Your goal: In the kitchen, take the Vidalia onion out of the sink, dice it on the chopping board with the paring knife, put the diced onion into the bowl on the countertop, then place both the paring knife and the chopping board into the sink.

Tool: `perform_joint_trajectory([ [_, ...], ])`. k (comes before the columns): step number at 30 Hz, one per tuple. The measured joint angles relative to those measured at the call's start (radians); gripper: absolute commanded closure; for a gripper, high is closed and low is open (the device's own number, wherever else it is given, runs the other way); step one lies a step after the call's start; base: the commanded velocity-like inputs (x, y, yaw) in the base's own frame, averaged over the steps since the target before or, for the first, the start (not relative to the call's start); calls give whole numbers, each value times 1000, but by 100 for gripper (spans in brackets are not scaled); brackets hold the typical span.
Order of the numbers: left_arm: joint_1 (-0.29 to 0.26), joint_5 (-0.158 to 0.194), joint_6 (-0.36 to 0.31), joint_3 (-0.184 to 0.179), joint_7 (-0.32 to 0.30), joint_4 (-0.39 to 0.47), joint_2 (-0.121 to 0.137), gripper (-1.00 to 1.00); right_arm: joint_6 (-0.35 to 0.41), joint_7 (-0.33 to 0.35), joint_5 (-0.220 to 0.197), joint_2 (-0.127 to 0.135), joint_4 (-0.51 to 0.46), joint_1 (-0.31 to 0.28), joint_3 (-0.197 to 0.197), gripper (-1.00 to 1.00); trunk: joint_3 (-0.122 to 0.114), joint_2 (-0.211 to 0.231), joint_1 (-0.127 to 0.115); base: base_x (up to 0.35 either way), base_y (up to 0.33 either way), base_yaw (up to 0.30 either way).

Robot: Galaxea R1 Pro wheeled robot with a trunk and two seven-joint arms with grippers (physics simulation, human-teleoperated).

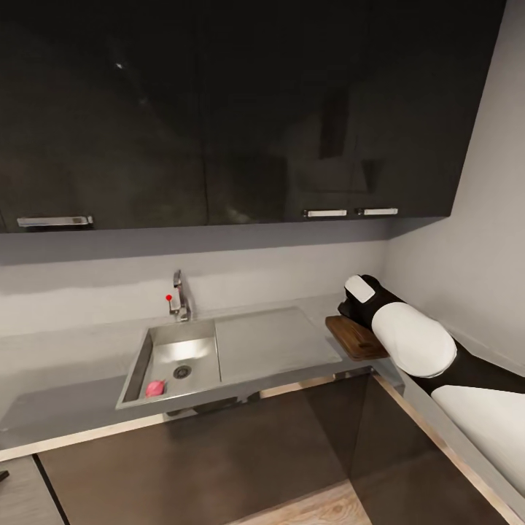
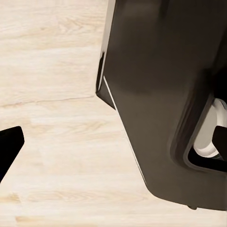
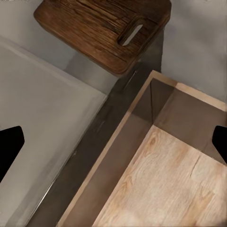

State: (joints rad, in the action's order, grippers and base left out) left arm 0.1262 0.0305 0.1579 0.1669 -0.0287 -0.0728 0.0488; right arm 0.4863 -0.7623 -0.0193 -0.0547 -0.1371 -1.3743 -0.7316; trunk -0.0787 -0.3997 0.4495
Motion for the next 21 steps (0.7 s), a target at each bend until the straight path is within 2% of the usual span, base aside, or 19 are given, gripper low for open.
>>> perform_joint_trajectory([
  [10, 0, 0, 1, 0, 0, 0, 0, -100, 0, -8, 0, -1, 0, 1, 1, -100, 0, 0, 0, 202, 0, 0],
  [16, 0, 0, 1, 0, 0, 0, 0, -100, 0, -8, 0, -2, 1, 1, 2, -100, 0, 0, 0, 64, -12, 0],
  [21, 0, -1, 2, 0, -1, 0, 0, -100, 0, -9, 0, -2, 1, 1, 1, -100, 0, 0, 0, 146, -127, 0],
])
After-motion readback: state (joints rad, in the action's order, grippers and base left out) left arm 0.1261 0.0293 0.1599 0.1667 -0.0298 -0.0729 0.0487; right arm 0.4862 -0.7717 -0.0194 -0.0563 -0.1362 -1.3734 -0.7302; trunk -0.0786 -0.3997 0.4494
